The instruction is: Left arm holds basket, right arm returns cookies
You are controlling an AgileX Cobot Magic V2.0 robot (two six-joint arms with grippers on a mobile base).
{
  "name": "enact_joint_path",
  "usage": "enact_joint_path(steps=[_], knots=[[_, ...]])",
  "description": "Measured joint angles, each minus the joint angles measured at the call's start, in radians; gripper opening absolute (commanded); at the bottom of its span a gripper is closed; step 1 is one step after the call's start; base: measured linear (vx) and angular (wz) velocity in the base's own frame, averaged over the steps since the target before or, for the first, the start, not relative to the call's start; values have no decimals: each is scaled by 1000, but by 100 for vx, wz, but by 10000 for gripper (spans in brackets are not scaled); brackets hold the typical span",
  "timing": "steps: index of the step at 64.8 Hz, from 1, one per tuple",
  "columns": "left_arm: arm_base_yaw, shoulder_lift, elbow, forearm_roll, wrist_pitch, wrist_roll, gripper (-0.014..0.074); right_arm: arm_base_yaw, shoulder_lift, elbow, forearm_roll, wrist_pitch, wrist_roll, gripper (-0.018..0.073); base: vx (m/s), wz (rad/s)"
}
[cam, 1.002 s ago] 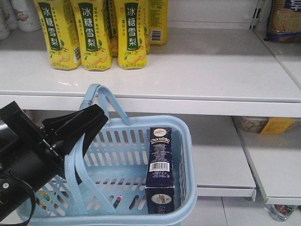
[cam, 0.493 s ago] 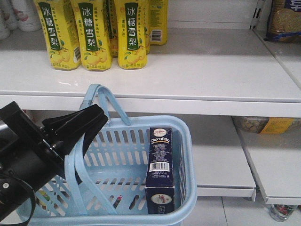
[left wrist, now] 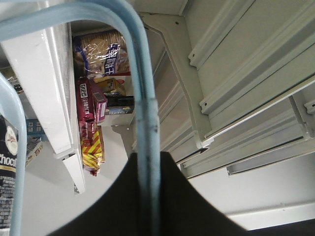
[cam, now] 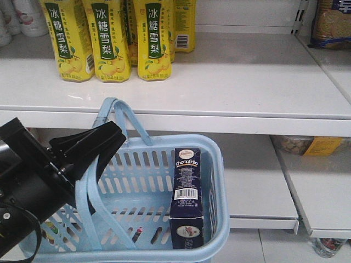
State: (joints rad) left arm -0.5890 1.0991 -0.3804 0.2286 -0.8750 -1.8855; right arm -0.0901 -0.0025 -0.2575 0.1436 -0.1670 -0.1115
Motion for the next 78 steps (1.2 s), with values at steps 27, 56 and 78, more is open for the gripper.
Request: enact_joint_path(steps=[27,56,78], knots=[[0,0,0,0,0,0,0,0,367,-466,-3,179,-3,-6,0,0],[0,0,0,0,0,0,0,111,700,-887,-3,696,3,9,0,0],[0,0,0,0,0,0,0,138,782,-940,12,1202,90,235,0,0]])
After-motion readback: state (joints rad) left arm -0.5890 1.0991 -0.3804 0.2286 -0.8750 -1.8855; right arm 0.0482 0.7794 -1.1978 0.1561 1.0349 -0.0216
